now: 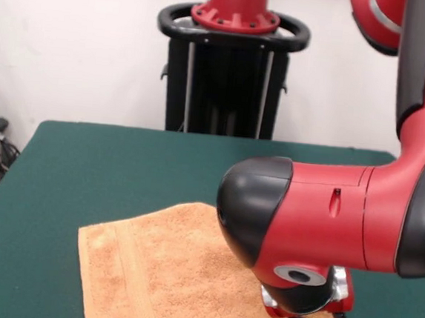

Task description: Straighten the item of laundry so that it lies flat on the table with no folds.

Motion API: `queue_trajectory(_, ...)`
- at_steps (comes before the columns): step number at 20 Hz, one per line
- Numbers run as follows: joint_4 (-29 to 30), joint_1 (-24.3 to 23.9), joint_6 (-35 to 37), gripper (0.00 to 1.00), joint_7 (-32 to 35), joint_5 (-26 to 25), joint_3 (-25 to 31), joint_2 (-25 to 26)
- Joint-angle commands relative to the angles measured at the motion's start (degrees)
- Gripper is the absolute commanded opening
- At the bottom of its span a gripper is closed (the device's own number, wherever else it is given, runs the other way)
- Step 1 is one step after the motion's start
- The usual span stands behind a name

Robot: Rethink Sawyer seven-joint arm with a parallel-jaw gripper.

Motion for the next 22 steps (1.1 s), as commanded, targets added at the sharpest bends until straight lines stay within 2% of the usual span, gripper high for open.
queue_trajectory(1,-3.94,0.48,7.52,1.0,10.91,3.95,-0.78,5.52)
queue_trajectory(6,-4.69,-0.63,4.91,1.0,10.66,1.89,1.33,3.71)
queue_trajectory(10,-7.03,-4.9,-1.16,1.0,9.7,-1.65,1.53,-0.29)
queue_trajectory(15,-11.03,-10.4,-2.68,1.0,4.89,-6.41,-1.63,-2.71)
queue_trajectory(22,-8.95,-11.24,-1.98,1.0,-3.94,-12.22,-1.16,-1.61)
